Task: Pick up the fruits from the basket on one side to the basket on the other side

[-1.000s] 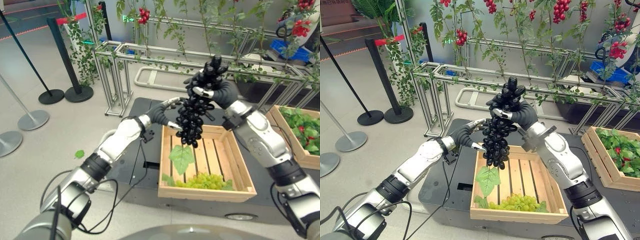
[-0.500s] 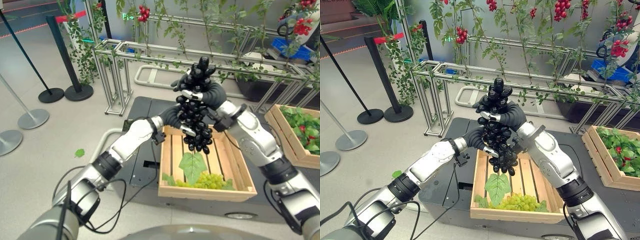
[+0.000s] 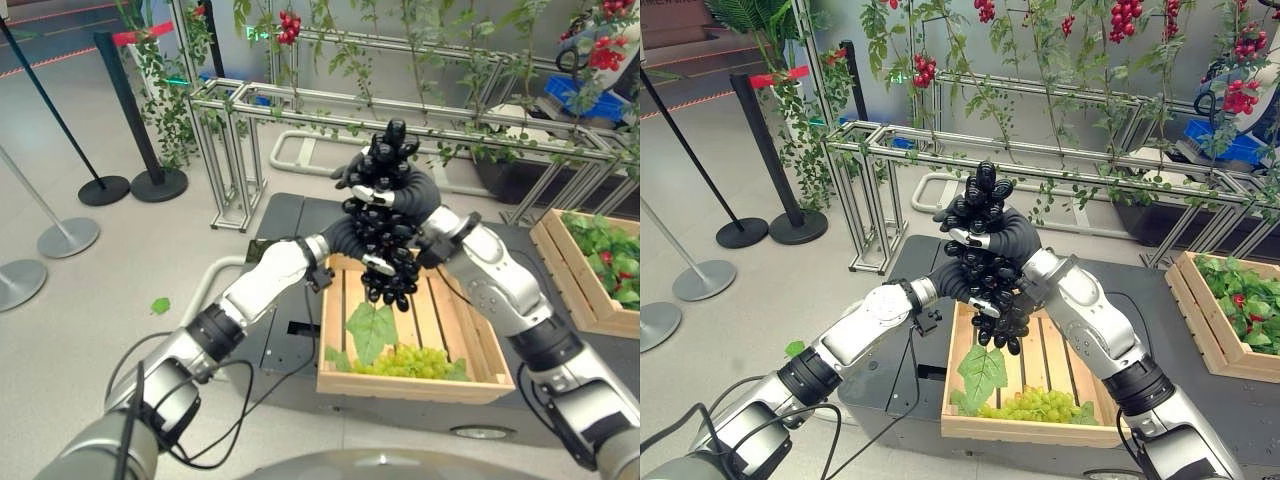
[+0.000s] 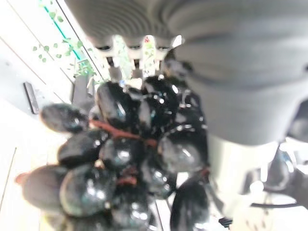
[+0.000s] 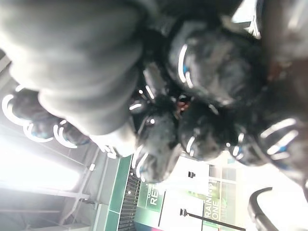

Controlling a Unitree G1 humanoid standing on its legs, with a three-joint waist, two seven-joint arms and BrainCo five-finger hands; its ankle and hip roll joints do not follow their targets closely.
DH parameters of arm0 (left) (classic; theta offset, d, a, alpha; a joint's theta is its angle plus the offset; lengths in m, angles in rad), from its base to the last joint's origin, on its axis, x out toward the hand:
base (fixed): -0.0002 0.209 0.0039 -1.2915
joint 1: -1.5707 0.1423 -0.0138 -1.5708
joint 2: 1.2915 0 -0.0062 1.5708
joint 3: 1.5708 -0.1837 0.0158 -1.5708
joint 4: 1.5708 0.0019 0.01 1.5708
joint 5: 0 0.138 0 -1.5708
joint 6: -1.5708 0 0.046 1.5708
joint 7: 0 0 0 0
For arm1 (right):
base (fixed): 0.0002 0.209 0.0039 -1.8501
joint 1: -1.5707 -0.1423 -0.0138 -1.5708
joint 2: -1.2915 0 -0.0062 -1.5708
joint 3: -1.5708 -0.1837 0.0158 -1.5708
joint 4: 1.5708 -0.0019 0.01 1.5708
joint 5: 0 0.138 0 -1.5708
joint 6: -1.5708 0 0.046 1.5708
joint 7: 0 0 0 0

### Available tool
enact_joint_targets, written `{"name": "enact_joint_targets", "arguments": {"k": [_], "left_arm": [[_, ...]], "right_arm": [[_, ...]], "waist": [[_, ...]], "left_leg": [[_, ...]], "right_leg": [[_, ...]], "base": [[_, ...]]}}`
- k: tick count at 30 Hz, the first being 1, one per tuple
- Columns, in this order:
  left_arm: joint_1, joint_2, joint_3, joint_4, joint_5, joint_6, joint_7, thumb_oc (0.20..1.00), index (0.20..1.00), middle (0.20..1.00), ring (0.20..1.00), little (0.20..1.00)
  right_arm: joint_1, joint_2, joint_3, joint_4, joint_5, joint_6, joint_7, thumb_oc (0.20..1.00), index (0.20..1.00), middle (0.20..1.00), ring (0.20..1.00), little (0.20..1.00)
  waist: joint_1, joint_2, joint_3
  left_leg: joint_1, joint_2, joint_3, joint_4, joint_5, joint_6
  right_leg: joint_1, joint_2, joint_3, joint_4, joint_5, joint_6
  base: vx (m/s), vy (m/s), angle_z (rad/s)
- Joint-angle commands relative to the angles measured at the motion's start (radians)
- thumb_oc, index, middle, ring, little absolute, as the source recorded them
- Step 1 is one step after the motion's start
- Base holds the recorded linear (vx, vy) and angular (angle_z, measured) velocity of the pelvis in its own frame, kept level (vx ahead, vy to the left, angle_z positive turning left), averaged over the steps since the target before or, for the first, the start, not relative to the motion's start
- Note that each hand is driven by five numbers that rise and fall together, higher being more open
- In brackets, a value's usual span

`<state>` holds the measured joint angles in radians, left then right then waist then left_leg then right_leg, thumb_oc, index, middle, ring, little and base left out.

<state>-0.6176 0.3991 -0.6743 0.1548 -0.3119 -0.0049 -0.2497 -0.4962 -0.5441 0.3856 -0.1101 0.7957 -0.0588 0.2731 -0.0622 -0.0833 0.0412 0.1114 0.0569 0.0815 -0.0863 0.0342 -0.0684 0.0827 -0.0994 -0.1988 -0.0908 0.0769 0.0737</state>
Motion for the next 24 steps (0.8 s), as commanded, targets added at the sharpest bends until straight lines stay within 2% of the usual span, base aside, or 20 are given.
{"name": "enact_joint_targets", "arguments": {"k": [1, 7, 14, 15, 16, 17, 18, 24], "left_arm": [[-0.140, -0.090, -0.021, 0.100, -0.109, -0.038, 0.027, 1.000, 1.000, 1.000, 1.000, 1.000], [-0.103, -0.139, 0.004, 0.089, -0.303, -0.068, 0.058, 1.000, 1.000, 1.000, 1.000, 1.000], [-0.068, -0.184, 0.018, 0.103, -0.442, -0.078, 0.079, 1.000, 1.000, 1.000, 1.000, 1.000], [-0.065, -0.187, 0.019, 0.104, -0.447, -0.080, 0.082, 0.837, 0.837, 0.837, 0.837, 0.837], [-0.059, -0.189, 0.022, 0.103, -0.459, -0.083, 0.083, 0.482, 0.482, 0.482, 0.482, 0.482], [-0.056, -0.190, 0.020, 0.102, -0.461, -0.082, 0.082, 0.272, 0.272, 0.272, 0.272, 0.272], [-0.053, -0.191, 0.020, 0.101, -0.468, -0.082, 0.078, 0.200, 0.200, 0.200, 0.200, 0.200], [-0.022, -0.204, 0.026, 0.101, -0.504, -0.090, 0.073, 0.200, 0.200, 0.200, 0.200, 0.200]], "right_arm": [[-0.148, 0.049, -0.003, -0.069, 0.003, -0.064, -0.003, 0.200, 0.200, 0.200, 0.200, 0.200], [-0.147, 0.065, 0.009, -0.067, 0.025, -0.077, -0.003, 0.200, 0.200, 0.200, 0.200, 0.200], [-0.139, 0.089, 0.043, -0.059, 0.043, -0.089, -0.004, 0.200, 0.200, 0.200, 0.200, 0.200], [-0.137, 0.090, 0.044, -0.059, 0.046, -0.092, -0.005, 0.200, 0.200, 0.200, 0.200, 0.200], [-0.135, 0.092, 0.047, -0.060, 0.047, -0.094, -0.005, 0.200, 0.200, 0.200, 0.200, 0.200], [-0.135, 0.094, 0.049, -0.060, 0.047, -0.095, -0.006, 0.200, 0.200, 0.200, 0.200, 0.200], [-0.134, 0.096, 0.053, -0.058, 0.047, -0.095, -0.006, 0.200, 0.200, 0.200, 0.200, 0.200], [-0.123, 0.108, 0.060, -0.056, 0.061, -0.103, -0.005, 0.200, 0.200, 0.200, 0.200, 0.200]], "waist": [[0.012, -0.018, -0.019], [0.010, -0.026, -0.019], [0.006, -0.035, -0.018], [0.006, -0.036, -0.018], [0.006, -0.037, -0.017], [0.006, -0.038, -0.017], [0.006, -0.038, -0.017], [0.008, -0.043, -0.016]], "left_leg": [[-0.036, -0.040, -0.040, 0.070, -0.091, 0.049], [-0.035, -0.039, -0.039, 0.069, -0.090, 0.049], [-0.033, -0.035, -0.038, 0.068, -0.087, 0.047], [-0.033, -0.035, -0.038, 0.067, -0.087, 0.047], [-0.033, -0.035, -0.037, 0.065, -0.086, 0.047], [-0.032, -0.035, -0.037, 0.064, -0.085, 0.047], [-0.032, -0.035, -0.038, 0.064, -0.085, 0.047], [-0.033, -0.036, -0.037, 0.063, -0.085, 0.048]], "right_leg": [[0.003, -0.011, -0.048, 0.114, -0.144, 0.046], [0.002, -0.012, -0.050, 0.117, -0.144, 0.046], [-0.001, -0.010, -0.045, 0.117, -0.143, 0.044], [-0.001, -0.010, -0.044, 0.116, -0.143, 0.044], [-0.002, -0.010, -0.044, 0.116, -0.143, 0.044], [-0.002, -0.009, -0.043, 0.115, -0.143, 0.044], [-0.002, -0.009, -0.043, 0.116, -0.142, 0.044], [-0.005, -0.010, -0.042, 0.116, -0.141, 0.043]], "base": [[0.00, 0.000, 0.00], [0.00, 0.000, 0.00], [0.00, 0.000, 0.00], [0.00, 0.000, 0.00], [0.00, 0.000, 0.00], [0.00, 0.000, 0.00], [0.00, 0.000, 0.00], [0.00, 0.000, 0.00]]}}
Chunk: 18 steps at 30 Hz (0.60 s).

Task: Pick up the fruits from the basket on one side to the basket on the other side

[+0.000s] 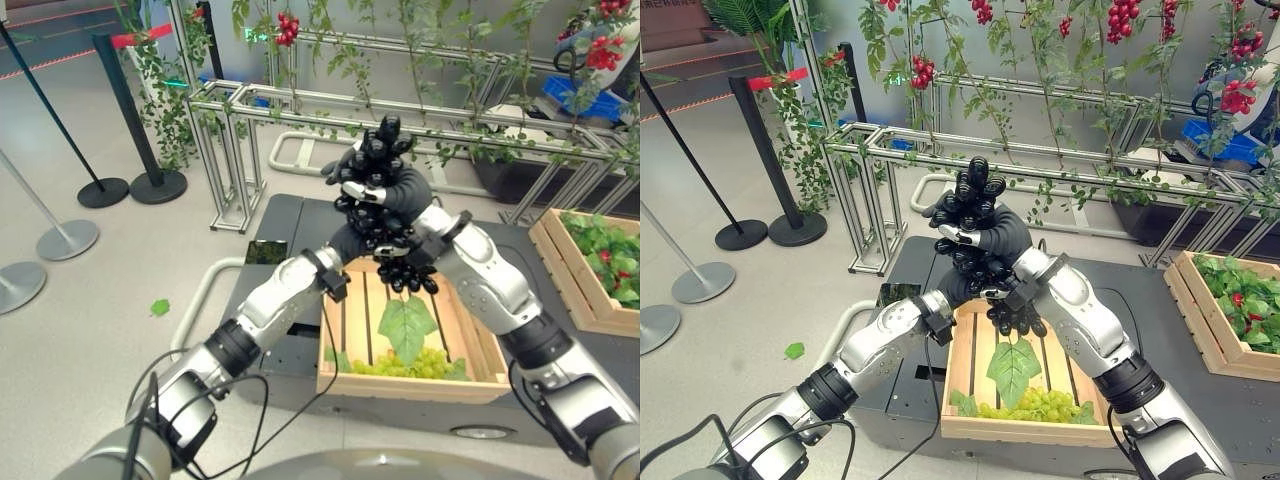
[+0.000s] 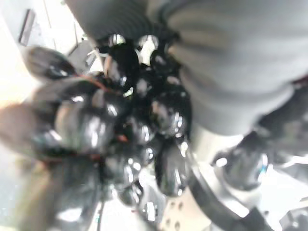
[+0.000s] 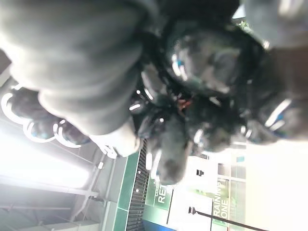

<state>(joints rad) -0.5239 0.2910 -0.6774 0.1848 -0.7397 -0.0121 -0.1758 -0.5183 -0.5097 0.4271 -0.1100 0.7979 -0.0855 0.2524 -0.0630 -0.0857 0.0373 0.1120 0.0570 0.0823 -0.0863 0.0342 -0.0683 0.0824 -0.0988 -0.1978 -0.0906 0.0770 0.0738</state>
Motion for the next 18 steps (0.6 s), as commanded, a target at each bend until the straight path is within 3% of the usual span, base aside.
{"name": "enact_joint_targets", "arguments": {"k": [1, 14, 15, 18], "left_arm": [[-0.112, -0.097, 0.029, 0.073, -0.078, -0.084, -0.001, 0.200, 0.200, 0.200, 0.200, 0.200], [-0.066, -0.091, 0.043, 0.073, -0.084, -0.092, -0.021, 0.200, 0.200, 0.200, 0.200, 0.200], [-0.056, -0.087, 0.051, 0.069, -0.080, -0.095, -0.023, 0.200, 0.200, 0.200, 0.200, 0.200], [-0.045, -0.080, 0.062, 0.061, -0.079, -0.099, -0.021, 0.200, 0.200, 0.200, 0.200, 0.200]], "right_arm": [[-0.100, 0.076, 0.019, -0.054, 0.061, -0.077, 0.017, 0.200, 0.200, 0.200, 0.200, 0.200], [-0.078, 0.080, 0.014, -0.048, 0.066, -0.083, 0.016, 0.200, 0.200, 0.200, 0.200, 0.200], [-0.069, 0.073, 0.009, -0.049, 0.064, -0.079, 0.017, 1.000, 1.000, 1.000, 1.000, 1.000], [-0.057, 0.057, 0.002, -0.049, 0.060, -0.078, 0.018, 1.000, 1.000, 1.000, 1.000, 1.000]], "waist": [[0.009, -0.041, -0.012], [0.013, -0.044, -0.010], [0.014, -0.045, -0.011], [0.015, -0.046, -0.011]], "left_leg": [[-0.034, -0.036, -0.038, 0.063, -0.085, 0.049], [-0.035, -0.038, -0.037, 0.059, -0.085, 0.049], [-0.034, -0.038, -0.037, 0.059, -0.085, 0.050], [-0.035, -0.039, -0.037, 0.059, -0.085, 0.050]], "right_leg": [[-0.005, -0.011, -0.044, 0.117, -0.142, 0.044], [-0.009, -0.015, -0.044, 0.117, -0.139, 0.045], [-0.009, -0.015, -0.044, 0.117, -0.139, 0.045], [-0.009, -0.015, -0.044, 0.118, -0.139, 0.044]], "base": [[0.00, 0.000, 0.00], [0.00, 0.000, 0.00], [0.00, 0.000, 0.00], [0.00, 0.000, 0.00]]}}
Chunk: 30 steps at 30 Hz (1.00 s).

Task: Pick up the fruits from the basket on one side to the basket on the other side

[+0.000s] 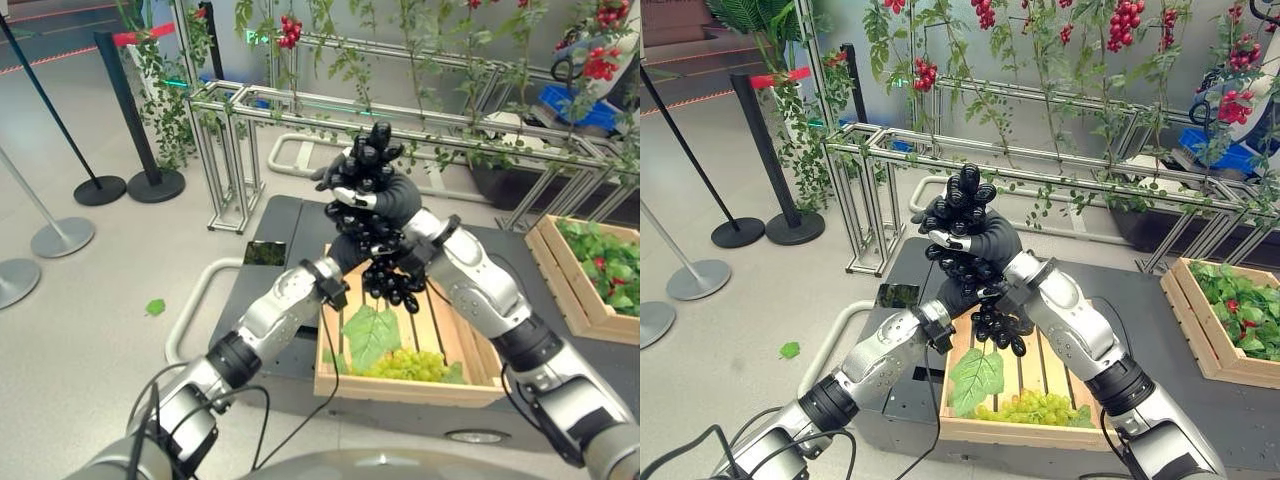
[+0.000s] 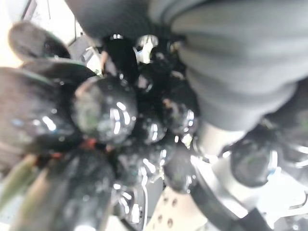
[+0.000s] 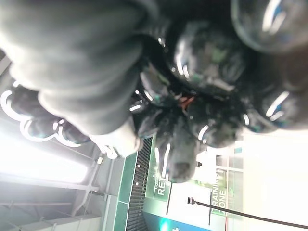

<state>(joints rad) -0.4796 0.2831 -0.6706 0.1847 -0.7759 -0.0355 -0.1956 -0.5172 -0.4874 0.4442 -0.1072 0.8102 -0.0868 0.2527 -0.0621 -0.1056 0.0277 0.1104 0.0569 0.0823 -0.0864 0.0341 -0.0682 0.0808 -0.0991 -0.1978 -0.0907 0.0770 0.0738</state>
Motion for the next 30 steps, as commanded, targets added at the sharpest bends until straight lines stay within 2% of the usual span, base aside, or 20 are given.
{"name": "enact_joint_targets", "arguments": {"k": [1, 4, 5, 7, 8, 10, 11, 13, 18, 24, 26, 30], "left_arm": [[-0.090, -0.072, 0.055, 0.061, -0.043, -0.076, -0.001, 0.200, 0.200, 0.200, 0.200, 0.200], [-0.055, -0.048, 0.095, 0.031, -0.040, -0.089, -0.005, 0.200, 0.200, 0.200, 0.200, 0.200], [-0.015, -0.021, 0.147, 0.012, -0.061, -0.097, -0.017, 0.200, 0.200, 0.200, 0.200, 0.200], [-0.061, 0.010, 0.151, -0.007, -0.091, -0.093, -0.027, 0.200, 0.200, 0.200, 0.200, 0.200], [-0.033, 0.049, 0.222, -0.024, -0.090, -0.097, -0.028, 0.200, 0.200, 0.200, 0.200, 0.200], [0.079, 0.059, 0.297, -0.086, -0.093, -0.111, -0.024, 0.200, 0.200, 0.200, 0.200, 0.200], [0.109, 0.069, 0.303, -0.132, -0.088, -0.105, -0.037, 0.200, 0.200, 0.200, 0.200, 0.200], [0.119, 0.080, 0.311, -0.145, -0.088, -0.104, -0.040, 0.200, 0.200, 0.200, 0.200, 0.200], [0.211, 0.108, 0.424, -0.193, -0.111, -0.103, -0.048, 0.200, 0.200, 0.200, 0.200, 0.200], [0.271, 0.101, 0.491, -0.224, -0.118, -0.110, -0.052, 0.200, 0.200, 0.200, 0.200, 0.200], [0.308, 0.100, 0.547, -0.244, -0.106, -0.123, -0.051, 0.200, 0.200, 0.200, 0.200, 0.200], [0.328, 0.103, 0.579, -0.258, -0.090, -0.133, -0.050, 0.200, 0.200, 0.200, 0.200, 0.200]], "right_arm": [[-0.058, 0.034, -0.016, -0.051, 0.048, -0.077, 0.018, 1.000, 1.000, 1.000, 1.000, 1.000], [-0.013, -0.023, -0.060, -0.067, 0.032, -0.074, 0.022, 1.000, 1.000, 1.000, 1.000, 1.000], [0.024, -0.053, -0.107, -0.066, 0.018, -0.076, 0.022, 1.000, 1.000, 1.000, 1.000, 1.000], [0.030, -0.076, -0.129, -0.067, 0.031, -0.075, 0.041, 1.000, 1.000, 1.000, 1.000, 1.000], [0.081, -0.111, -0.167, -0.081, 0.022, -0.078, 0.036, 1.000, 1.000, 1.000, 1.000, 1.000], [0.185, -0.141, -0.267, -0.083, 0.007, -0.079, 0.043, 1.000, 1.000, 1.000, 1.000, 1.000], [0.232, -0.153, -0.349, -0.058, -0.034, -0.087, 0.019, 1.000, 1.000, 1.000, 1.000, 1.000], [0.256, -0.154, -0.394, -0.036, -0.039, -0.091, 0.002, 1.000, 1.000, 1.000, 1.000, 1.000], [0.362, -0.130, -0.550, 0.025, -0.055, -0.116, -0.041, 1.000, 1.000, 1.000, 1.000, 1.000], [0.419, -0.091, -0.630, 0.054, -0.058, -0.134, -0.050, 1.000, 1.000, 1.000, 1.000, 1.000], [0.446, -0.056, -0.680, 0.087, -0.064, -0.152, -0.073, 1.000, 1.000, 1.000, 1.000, 1.000], [0.465, -0.036, -0.699, 0.089, -0.088, -0.160, -0.078, 1.000, 1.000, 1.000, 1.000, 1.000]], "waist": [[0.014, -0.026, -0.002], [0.016, -0.028, -0.003], [0.020, -0.027, -0.003], [0.017, -0.026, -0.009], [0.016, -0.027, -0.009], [0.019, -0.028, -0.010], [0.018, -0.031, -0.013], [0.017, -0.031, -0.014], [0.014, -0.031, -0.016], [0.010, -0.030, -0.018], [0.007, -0.025, -0.018], [0.006, -0.021, -0.018]], "left_leg": [[-0.033, -0.039, -0.037, 0.059, -0.085, 0.050], [-0.032, -0.040, -0.037, 0.058, -0.086, 0.049], [-0.033, -0.039, -0.036, 0.057, -0.084, 0.049], [-0.033, -0.040, -0.036, 0.058, -0.085, 0.048], [-0.032, -0.040, -0.035, 0.057, -0.085, 0.048], [-0.030, -0.040, -0.039, 0.055, -0.088, 0.049], [-0.030, -0.041, -0.039, 0.055, -0.090, 0.049], [-0.030, -0.042, -0.040, 0.054, -0.090, 0.050], [-0.027, -0.042, -0.037, 0.053, -0.094, 0.051], [-0.021, -0.041, -0.033, 0.054, -0.099, 0.051], [-0.019, -0.041, -0.030, 0.054, -0.101, 0.052], [-0.017, -0.044, -0.026, 0.058, -0.108, 0.055]], "right_leg": [[-0.007, -0.015, -0.044, 0.118, -0.139, 0.044], [-0.007, -0.015, -0.045, 0.117, -0.138, 0.045], [-0.006, -0.015, -0.047, 0.115, -0.138, 0.045], [-0.008, -0.015, -0.046, 0.115, -0.136, 0.048], [-0.008, -0.015, -0.046, 0.115, -0.135, 0.049], [-0.005, -0.017, -0.050, 0.115, -0.136, 0.049], [-0.004, -0.018, -0.054, 0.115, -0.135, 0.049], [-0.004, -0.018, -0.055, 0.115, -0.135, 0.050], [-0.005, -0.018, -0.052, 0.117, -0.138, 0.050], [-0.003, -0.016, -0.048, 0.117, -0.141, 0.049], [-0.003, -0.017, -0.043, 0.117, -0.140, 0.049], [-0.003, -0.019, -0.038, 0.118, -0.139, 0.053]], "base": [[0.00, 0.000, 0.00], [0.00, 0.000, 0.00], [0.00, 0.000, 0.00], [0.00, 0.000, 0.00], [0.00, 0.000, 0.00], [0.00, 0.000, 0.00], [0.00, 0.000, 0.00], [0.00, 0.000, 0.00], [0.00, 0.000, 0.00], [0.00, 0.000, 0.00], [0.00, 0.000, 0.00], [0.00, 0.015, 0.00]]}}
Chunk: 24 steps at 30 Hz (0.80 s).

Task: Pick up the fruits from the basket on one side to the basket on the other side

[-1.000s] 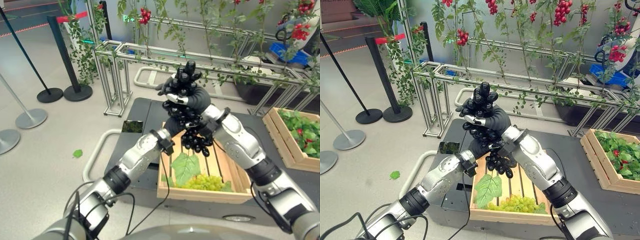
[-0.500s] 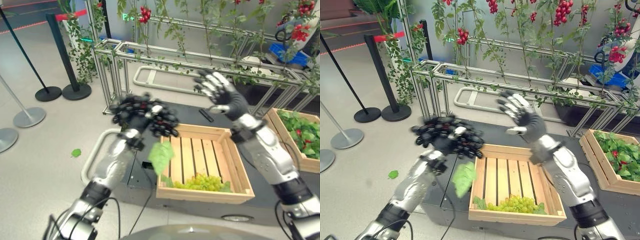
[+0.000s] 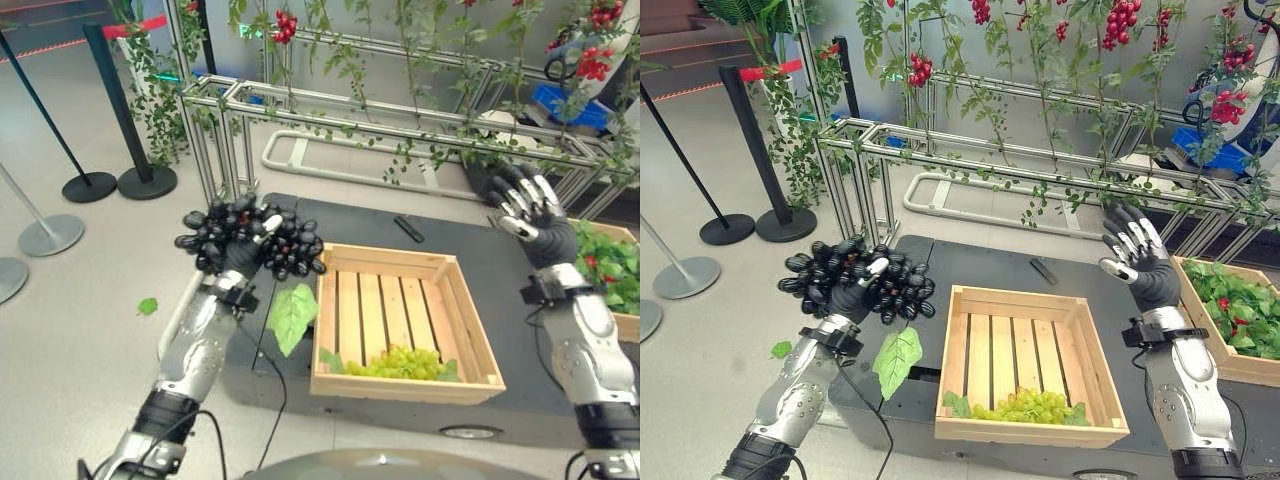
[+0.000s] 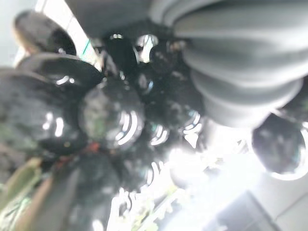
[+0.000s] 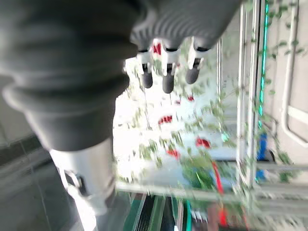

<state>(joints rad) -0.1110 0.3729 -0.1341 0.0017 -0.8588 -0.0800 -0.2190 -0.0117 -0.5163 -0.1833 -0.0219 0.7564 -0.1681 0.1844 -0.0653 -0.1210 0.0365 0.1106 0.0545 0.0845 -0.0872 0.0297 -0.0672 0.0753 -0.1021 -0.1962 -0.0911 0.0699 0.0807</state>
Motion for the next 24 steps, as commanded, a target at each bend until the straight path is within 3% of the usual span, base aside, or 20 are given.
{"name": "enact_joint_targets", "arguments": {"k": [1, 9, 12, 14, 15, 18, 19, 20, 22, 24], "left_arm": [[-0.005, 0.007, 0.080, -0.094, 0.001, -0.094, -0.025, 0.200, 0.200, 0.200, 0.200, 0.200], [0.168, -0.022, 0.294, -0.150, 0.138, -0.188, 0.022, 0.200, 0.200, 0.200, 0.200, 0.200], [0.198, -0.015, 0.340, -0.173, 0.208, -0.219, 0.039, 0.200, 0.200, 0.200, 0.200, 0.200], [0.191, -0.007, 0.363, -0.182, 0.234, -0.241, 0.056, 0.200, 0.200, 0.200, 0.200, 0.200], [0.183, -0.003, 0.362, -0.174, 0.242, -0.246, 0.070, 0.200, 0.200, 0.200, 0.200, 0.200], [0.176, 0.008, 0.368, -0.184, 0.285, -0.250, 0.095, 0.200, 0.200, 0.200, 0.200, 0.200], [0.176, 0.008, 0.368, -0.185, 0.286, -0.250, 0.095, 0.200, 0.200, 0.200, 0.200, 0.200], [0.175, 0.008, 0.373, -0.189, 0.281, -0.253, 0.093, 0.200, 0.200, 0.200, 0.200, 0.200], [0.179, 0.008, 0.379, -0.199, 0.288, -0.261, 0.096, 0.200, 0.200, 0.200, 0.200, 0.200], [0.183, 0.009, 0.378, -0.206, 0.285, -0.265, 0.102, 0.200, 0.200, 0.200, 0.200, 0.200]], "right_arm": [[-0.020, 0.056, -0.088, -0.004, -0.037, -0.087, -0.023, 1.000, 1.000, 1.000, 1.000, 1.000], [0.110, 0.216, -0.115, -0.016, -0.329, -0.113, -0.115, 1.000, 1.000, 1.000, 1.000, 1.000], [0.122, 0.242, -0.098, -0.002, -0.313, -0.108, -0.093, 1.000, 1.000, 1.000, 1.000, 1.000], [0.110, 0.249, -0.086, 0.003, -0.308, -0.108, -0.086, 1.000, 1.000, 1.000, 1.000, 1.000], [0.105, 0.250, -0.077, 0.012, -0.299, -0.111, -0.089, 1.000, 1.000, 1.000, 1.000, 1.000], [0.099, 0.245, -0.048, 0.030, -0.312, -0.112, -0.099, 1.000, 1.000, 1.000, 1.000, 1.000], [0.098, 0.245, -0.048, 0.030, -0.312, -0.112, -0.099, 1.000, 1.000, 1.000, 1.000, 1.000], [0.108, 0.233, -0.039, 0.026, -0.335, -0.107, -0.093, 1.000, 1.000, 1.000, 1.000, 1.000], [0.120, 0.234, -0.048, 0.029, -0.335, -0.110, -0.098, 1.000, 1.000, 1.000, 1.000, 1.000], [0.129, 0.227, -0.050, 0.023, -0.349, -0.117, -0.104, 1.000, 1.000, 1.000, 1.000, 1.000]], "waist": [[0.008, 0.000, -0.026], [-0.001, 0.039, 0.032], [-0.013, 0.046, 0.082], [-0.017, 0.061, 0.107], [-0.011, 0.066, 0.110], [0.023, 0.083, 0.097], [0.023, 0.083, 0.095], [0.041, 0.077, 0.078], [0.064, 0.057, 0.060], [0.097, 0.029, 0.049]], "left_leg": [[-0.015, -0.044, -0.022, 0.070, -0.114, 0.060], [-0.031, -0.079, 0.042, 0.147, -0.169, 0.103], [-0.053, -0.095, 0.066, 0.183, -0.172, 0.106], [-0.086, -0.080, 0.075, 0.194, -0.154, 0.107], [-0.104, -0.072, 0.077, 0.197, -0.143, 0.110], [-0.148, -0.059, 0.082, 0.187, -0.106, 0.116], [-0.151, -0.058, 0.082, 0.186, -0.102, 0.116], [-0.184, -0.055, 0.091, 0.186, -0.080, 0.123], [-0.234, -0.059, 0.097, 0.231, -0.079, 0.125], [-0.309, -0.048, 0.100, 0.318, -0.080, 0.125]], "right_leg": [[0.000, -0.020, -0.034, 0.127, -0.134, 0.049], [-0.096, -0.066, 0.053, 0.261, -0.113, 0.090], [-0.145, -0.092, 0.089, 0.272, -0.025, 0.121], [-0.192, -0.088, 0.144, 0.289, -0.007, 0.132], [-0.202, -0.077, 0.147, 0.315, -0.029, 0.124], [-0.153, -0.059, 0.052, 0.461, -0.178, 0.074], [-0.157, -0.059, 0.051, 0.462, -0.177, 0.072], [-0.105, -0.015, 0.052, 0.581, -0.244, 0.057], [-0.033, 0.014, 0.080, 0.619, -0.247, 0.056], [0.053, 0.020, 0.114, 0.570, -0.230, 0.048]], "base": [[0.00, 0.067, -0.02], [-0.06, 0.146, -0.37], [-0.19, 0.140, -0.52], [-0.27, 0.092, -0.49], [-0.25, 0.071, -0.43], [-0.19, 0.048, -0.13], [-0.16, -0.031, 0.04], [-0.14, -0.102, 0.06], [-0.18, -0.203, 0.18], [-0.26, -0.345, 0.00]]}}
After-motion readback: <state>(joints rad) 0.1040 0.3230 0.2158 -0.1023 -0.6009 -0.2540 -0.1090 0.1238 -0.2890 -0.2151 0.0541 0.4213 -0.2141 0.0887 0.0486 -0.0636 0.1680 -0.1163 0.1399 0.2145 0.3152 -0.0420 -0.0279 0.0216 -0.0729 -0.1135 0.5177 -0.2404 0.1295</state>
